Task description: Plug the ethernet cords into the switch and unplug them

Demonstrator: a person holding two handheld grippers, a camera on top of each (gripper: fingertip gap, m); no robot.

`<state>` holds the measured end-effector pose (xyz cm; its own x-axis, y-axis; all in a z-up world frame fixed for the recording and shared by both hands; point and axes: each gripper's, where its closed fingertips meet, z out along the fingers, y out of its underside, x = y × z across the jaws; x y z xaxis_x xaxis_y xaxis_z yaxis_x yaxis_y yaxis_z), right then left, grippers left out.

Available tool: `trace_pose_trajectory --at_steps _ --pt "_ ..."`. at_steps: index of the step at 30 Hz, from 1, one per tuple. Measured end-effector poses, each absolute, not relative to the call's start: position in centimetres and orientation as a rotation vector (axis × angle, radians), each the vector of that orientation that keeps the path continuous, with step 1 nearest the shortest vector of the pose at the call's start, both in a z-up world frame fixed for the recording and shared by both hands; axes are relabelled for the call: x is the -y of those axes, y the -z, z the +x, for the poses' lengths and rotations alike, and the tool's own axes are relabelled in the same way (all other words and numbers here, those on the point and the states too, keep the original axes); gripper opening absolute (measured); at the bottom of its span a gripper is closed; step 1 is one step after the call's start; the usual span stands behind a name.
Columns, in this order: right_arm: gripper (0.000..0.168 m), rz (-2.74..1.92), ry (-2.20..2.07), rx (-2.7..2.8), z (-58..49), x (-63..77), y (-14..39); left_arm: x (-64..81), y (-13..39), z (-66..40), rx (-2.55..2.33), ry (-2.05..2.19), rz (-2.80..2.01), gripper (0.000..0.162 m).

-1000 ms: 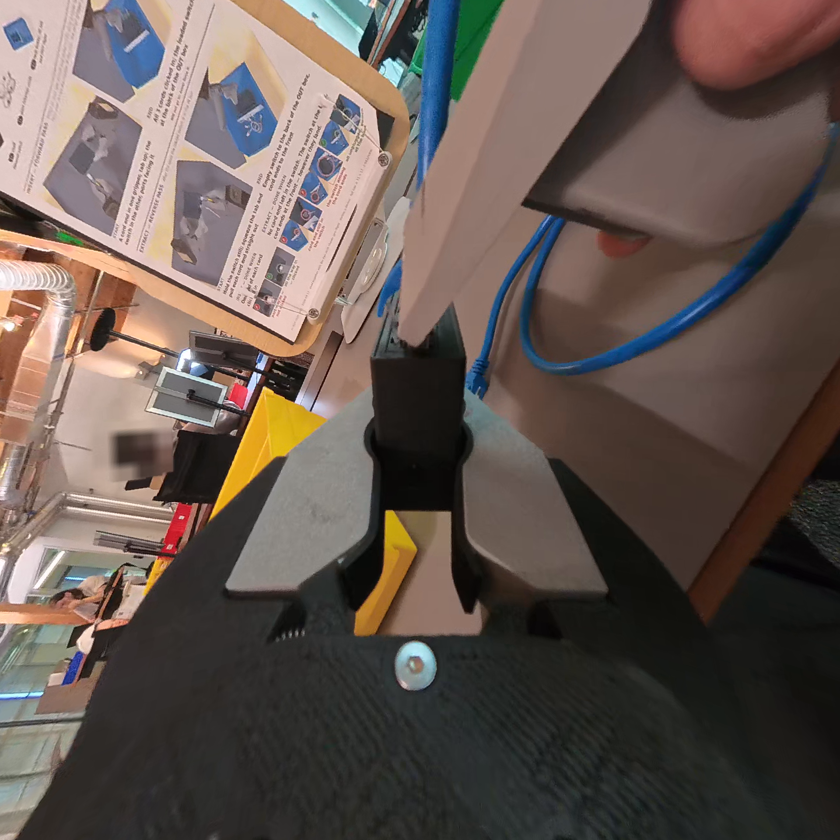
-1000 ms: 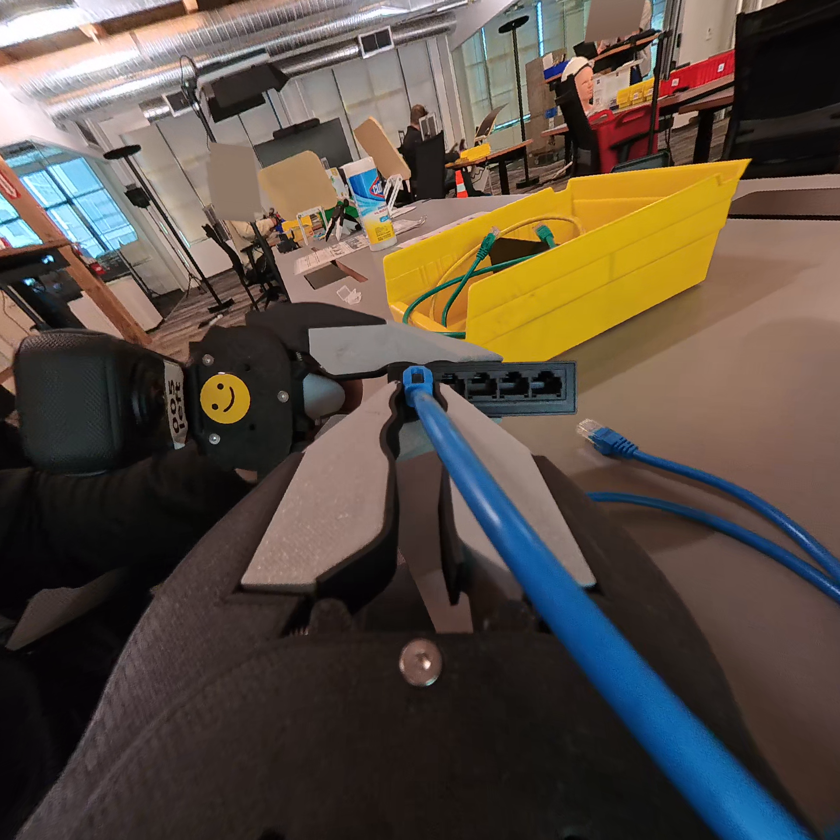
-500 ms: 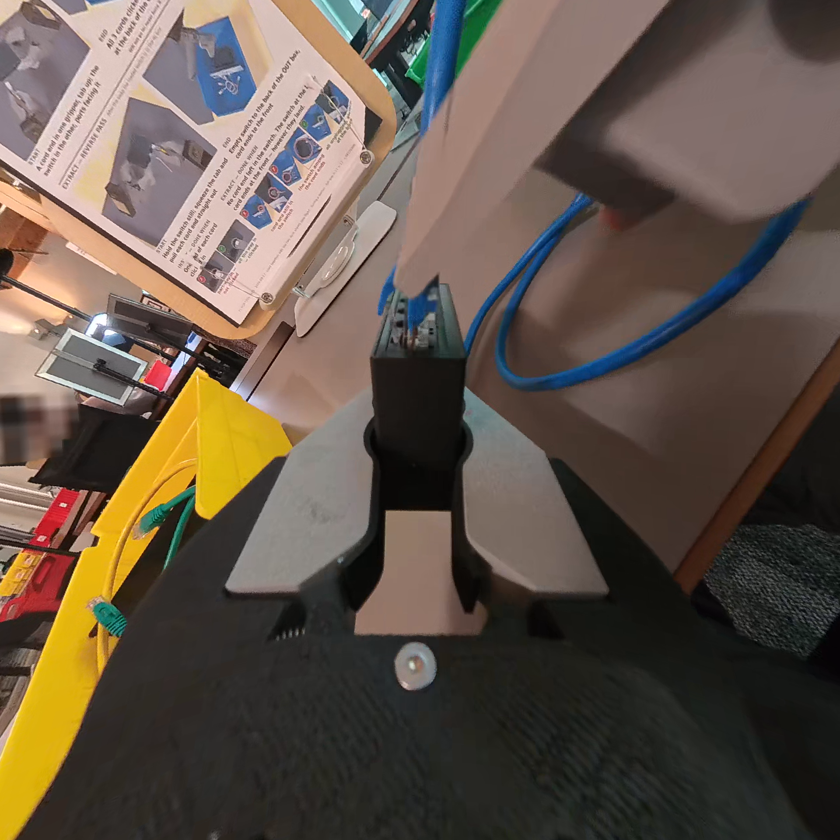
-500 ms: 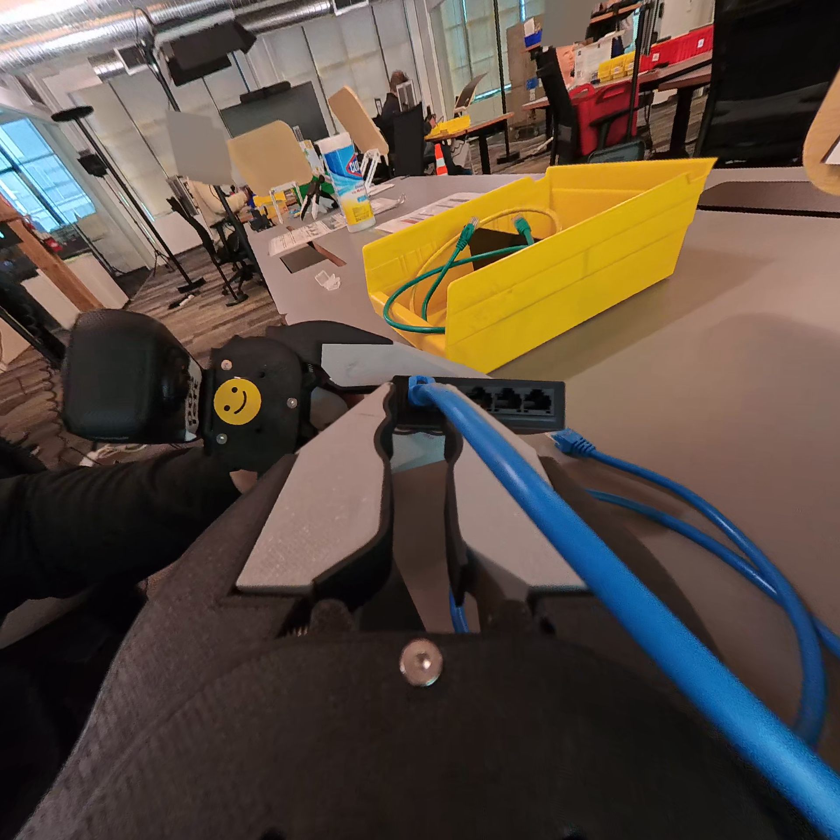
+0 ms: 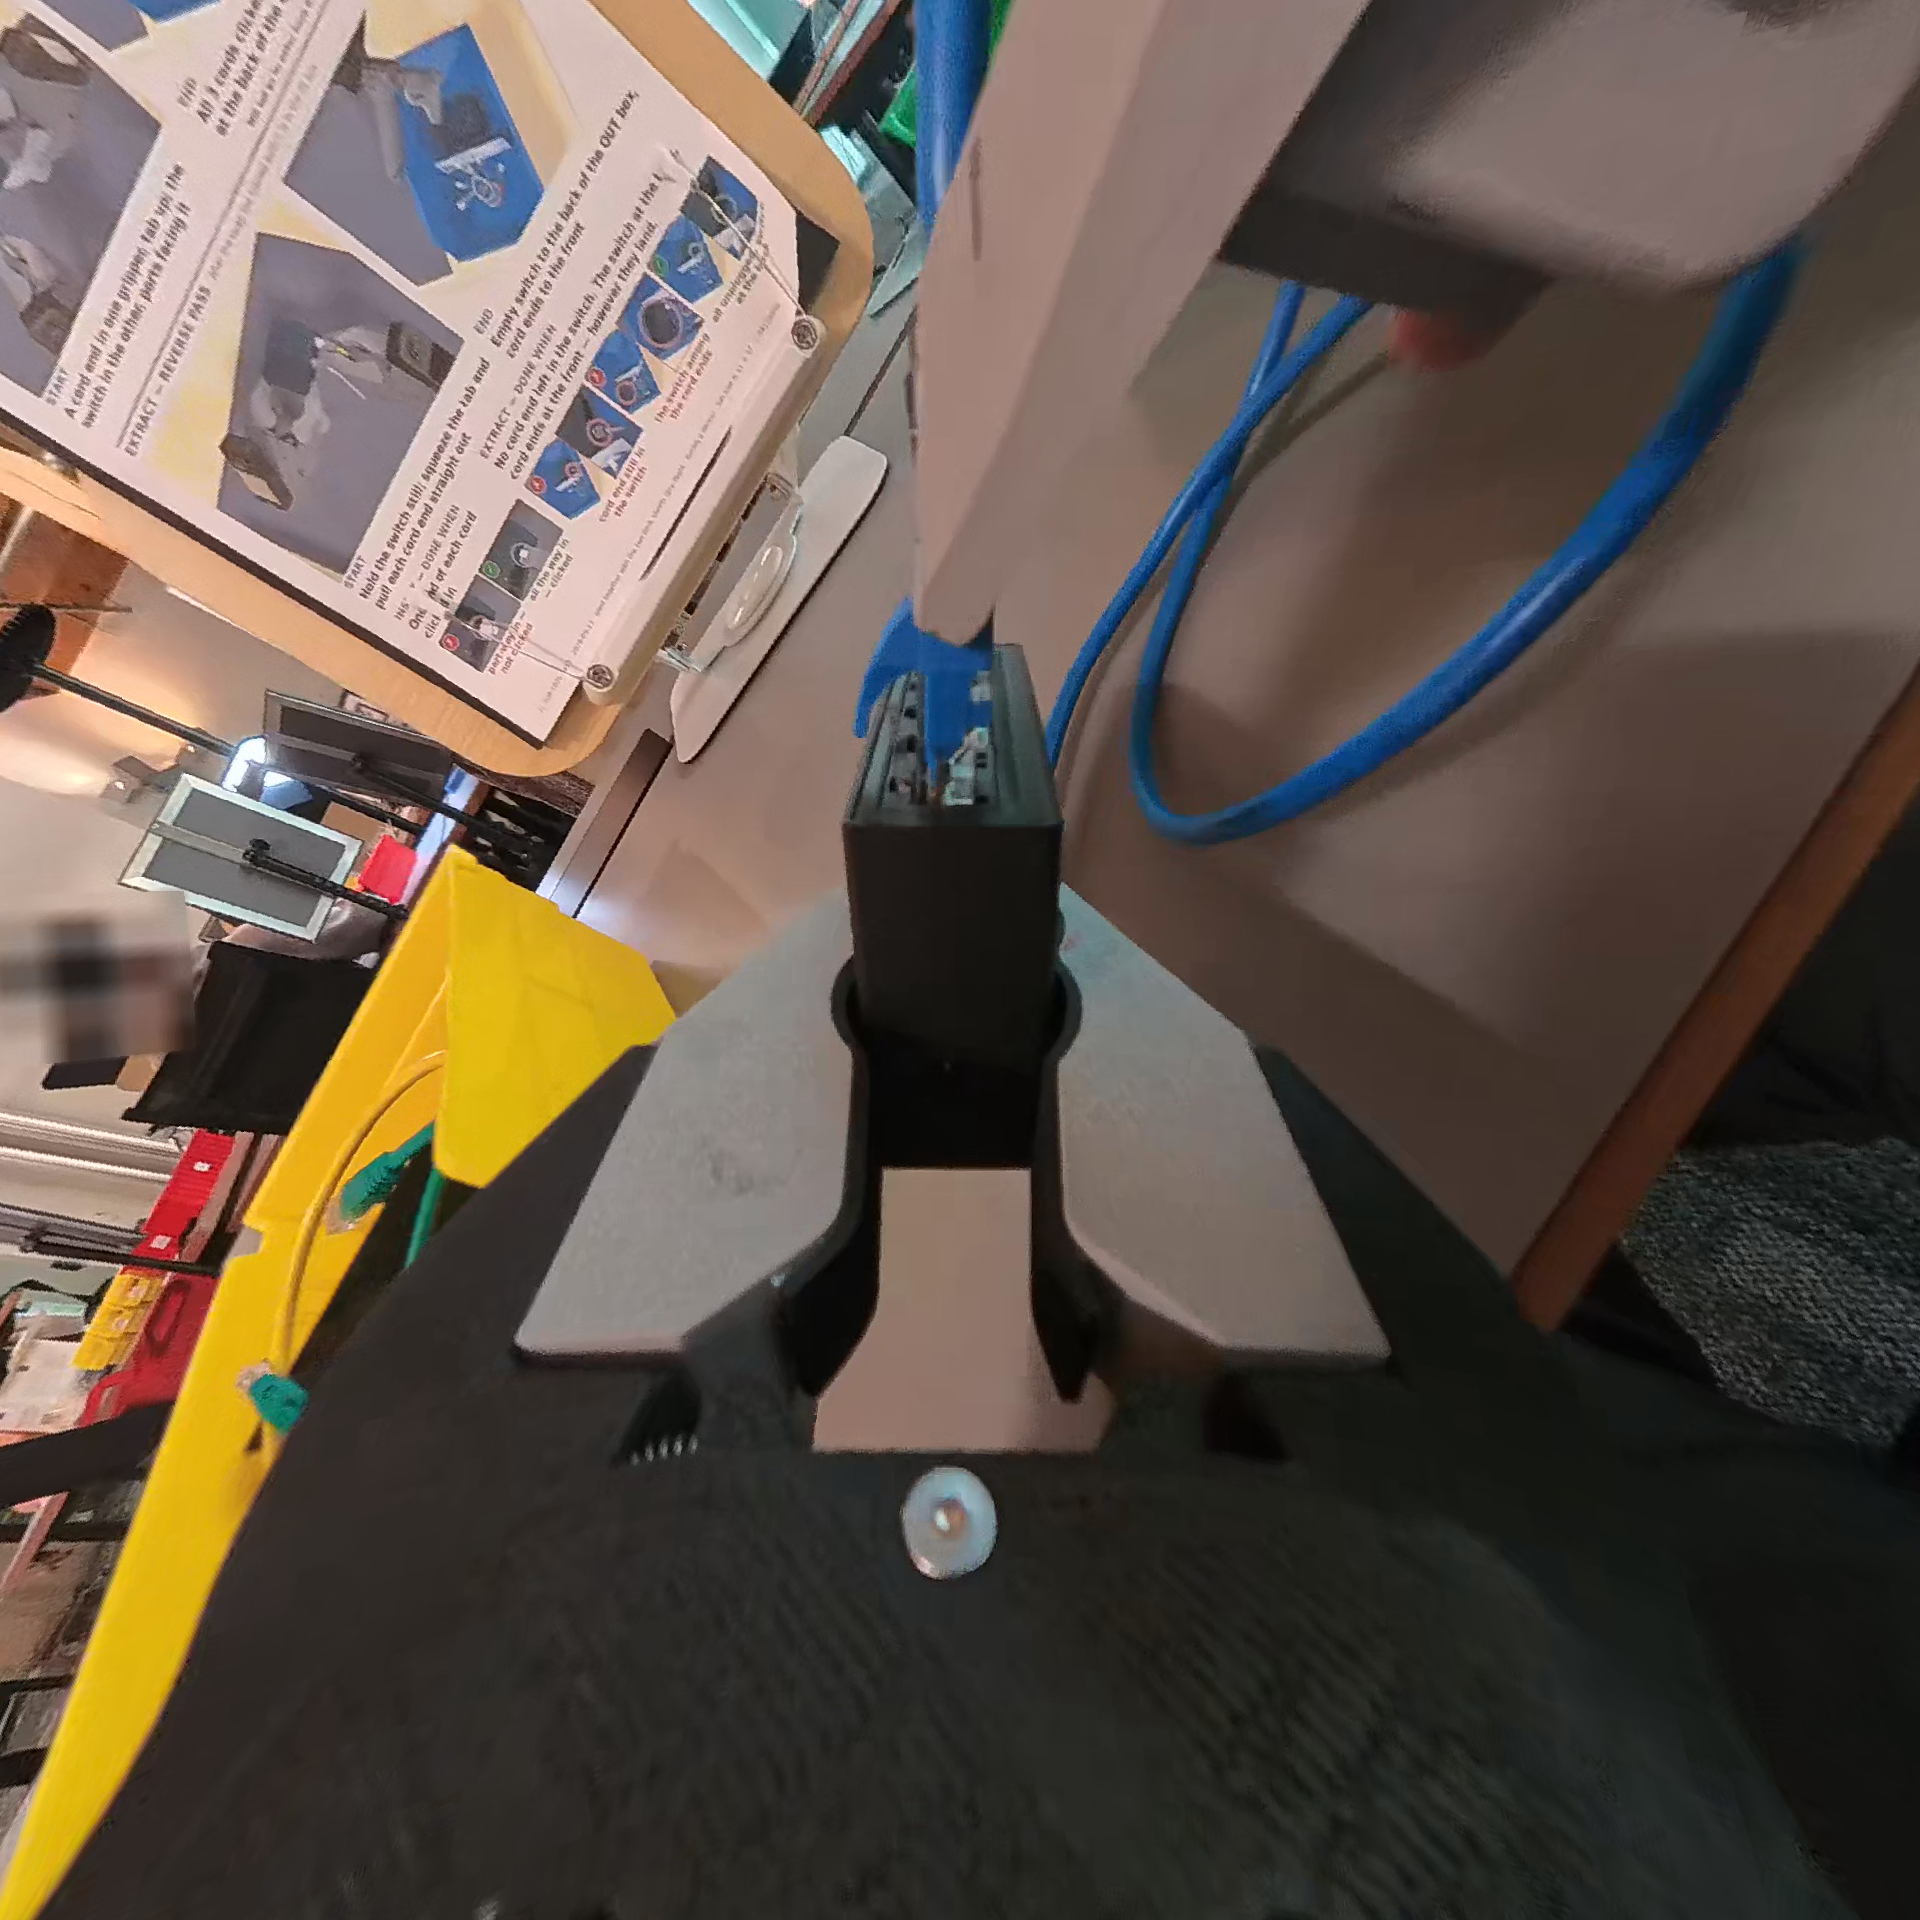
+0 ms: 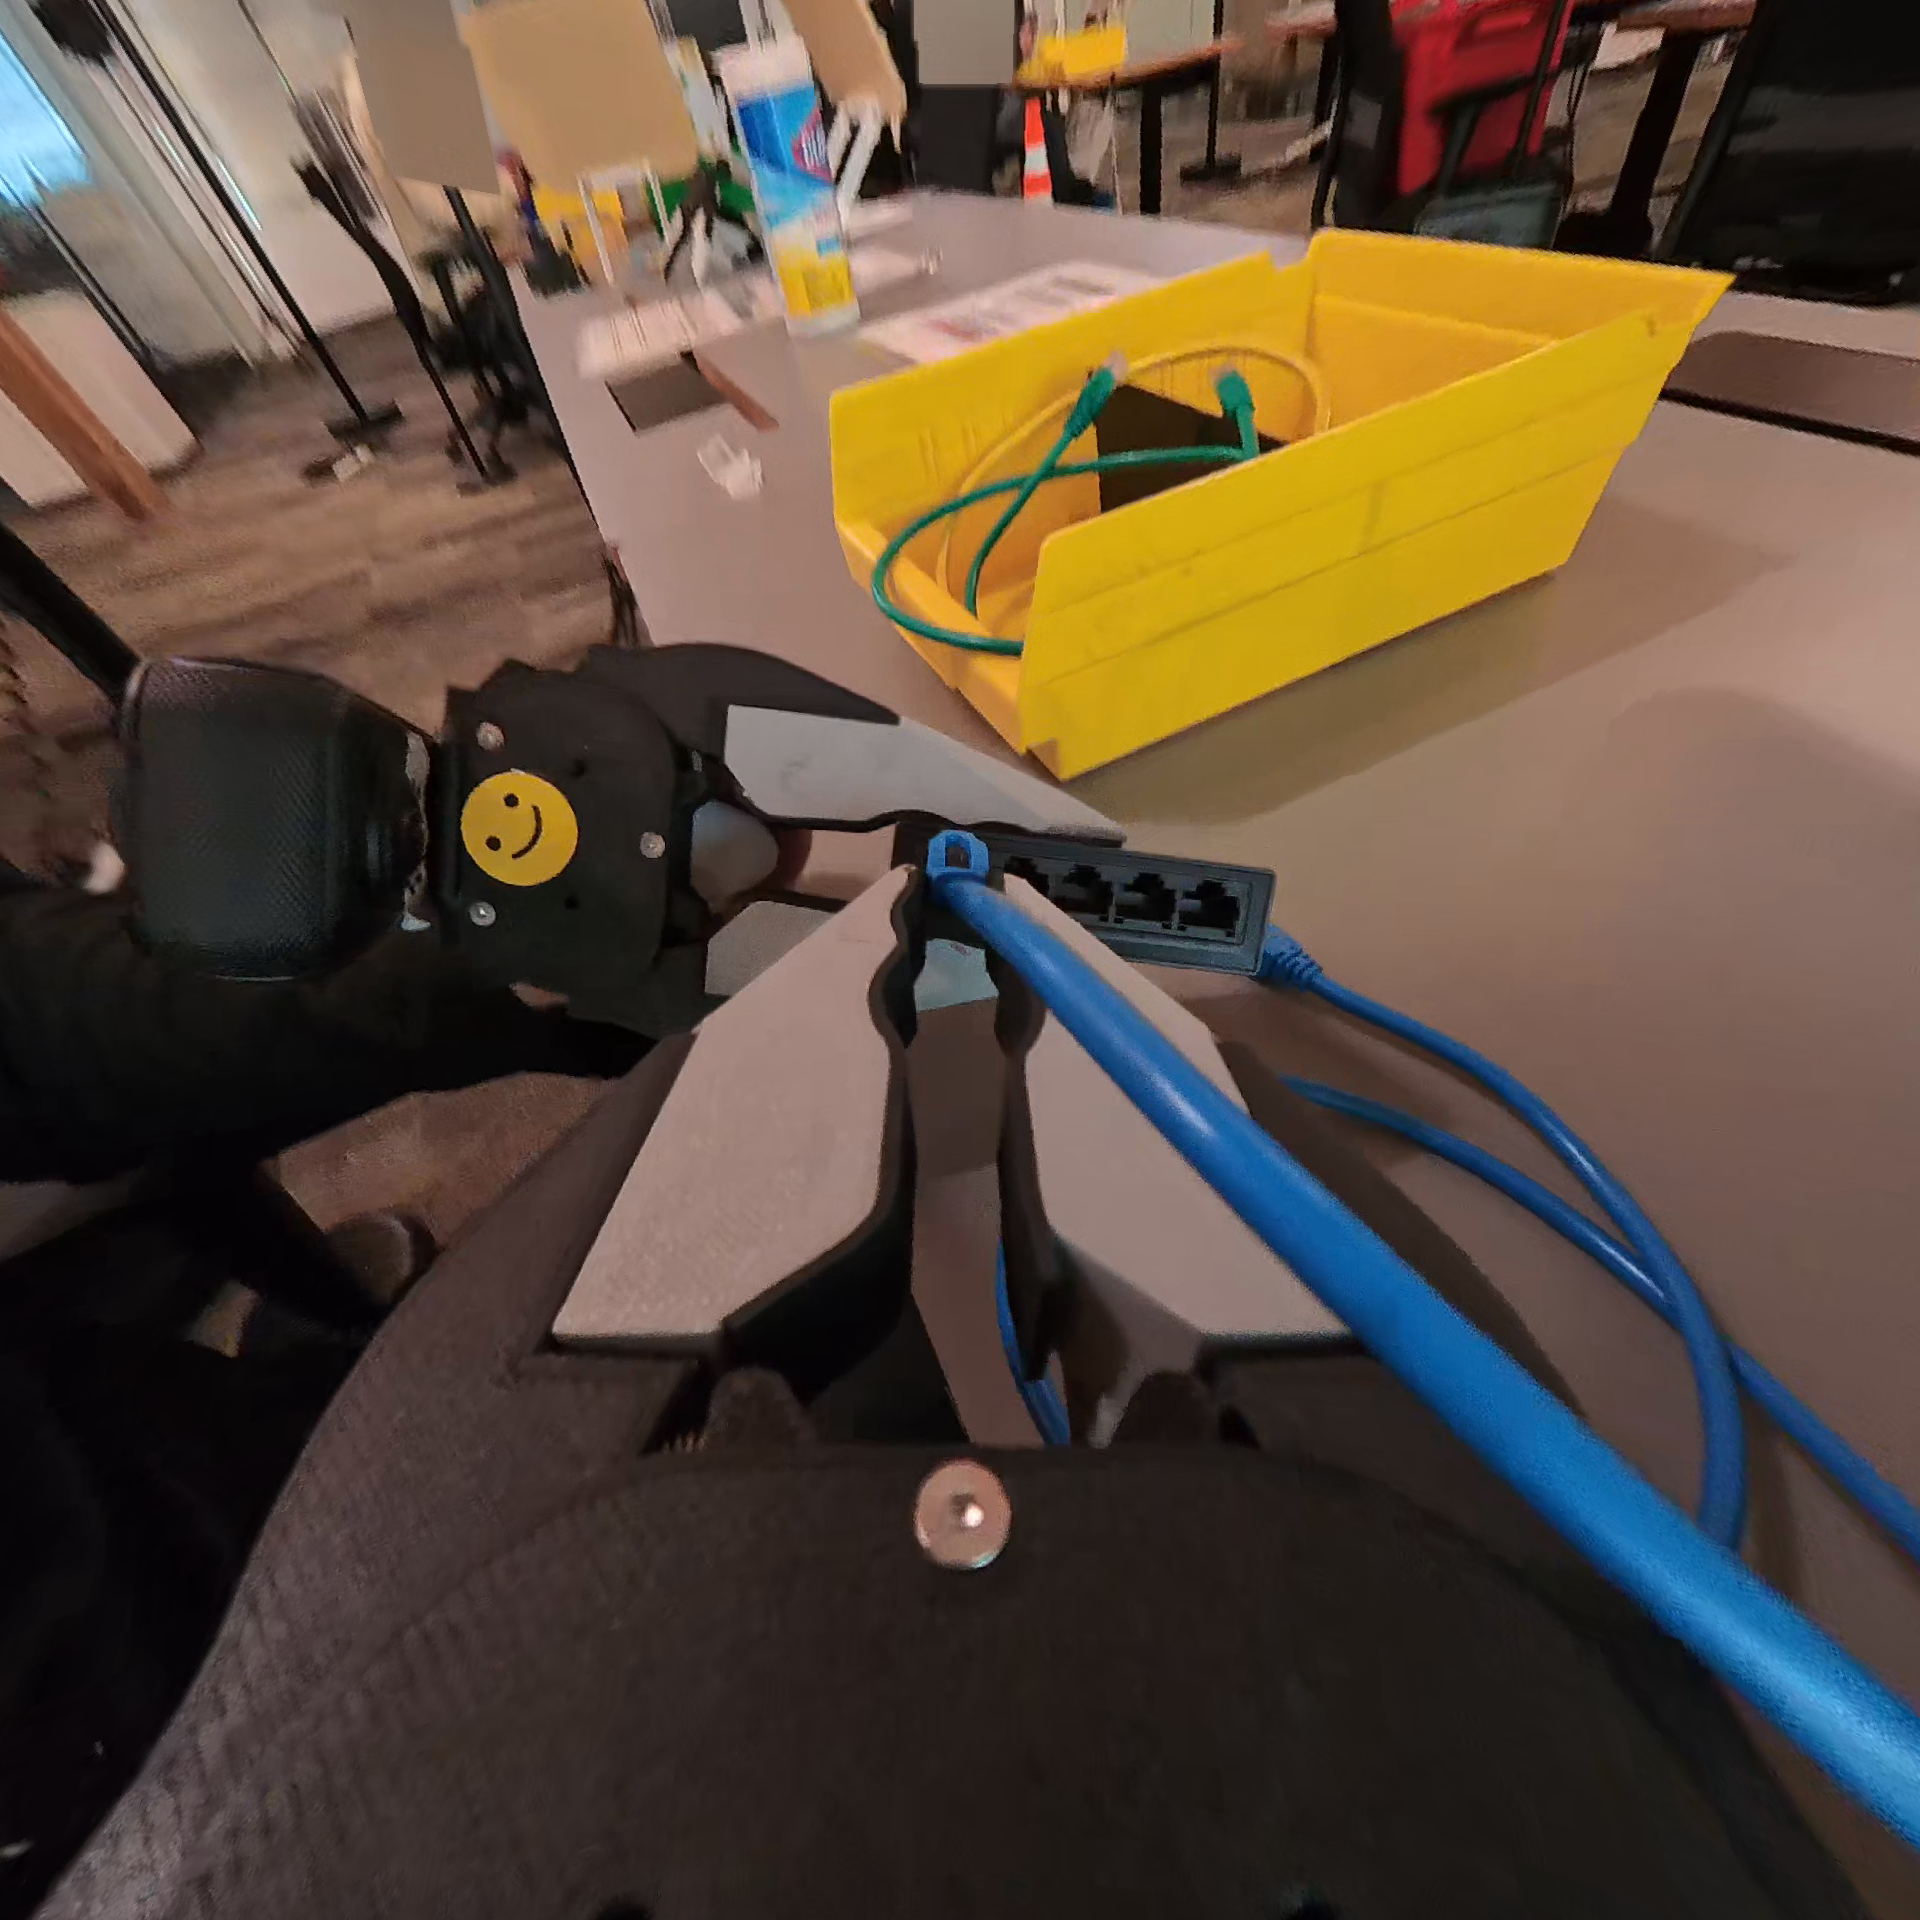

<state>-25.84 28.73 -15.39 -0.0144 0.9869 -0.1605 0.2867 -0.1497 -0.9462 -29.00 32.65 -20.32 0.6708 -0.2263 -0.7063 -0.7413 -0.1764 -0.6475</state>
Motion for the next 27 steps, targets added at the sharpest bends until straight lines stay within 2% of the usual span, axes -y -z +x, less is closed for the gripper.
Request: trace_pose_trajectory --at_steps 5,14,22,27 --pt "0.008 -1.612 -1.101 1.549 -25.8 -29.0 16.9 -33.0 22.0 -28.6 -0.812 -0.537 -1.76 0.025" --pt "0.008 -1.722 -0.949 1.798 -26.3 -29.4 17.2 -33.9 21.6 -29.2 -0.799 -0.609 -1.721 0.024" --pt "0.009 -1.621 -1.095 1.613 -26.5 -29.7 15.0 -33.8 19.5 -28.9 -0.706 -0.475 -1.645 0.026" --pt "0.004 -1.529 -1.074 1.43 -24.0 -30.6 12.4 -33.4 18.4 -29.6 -0.535 -0.172 -1.72 0.025"
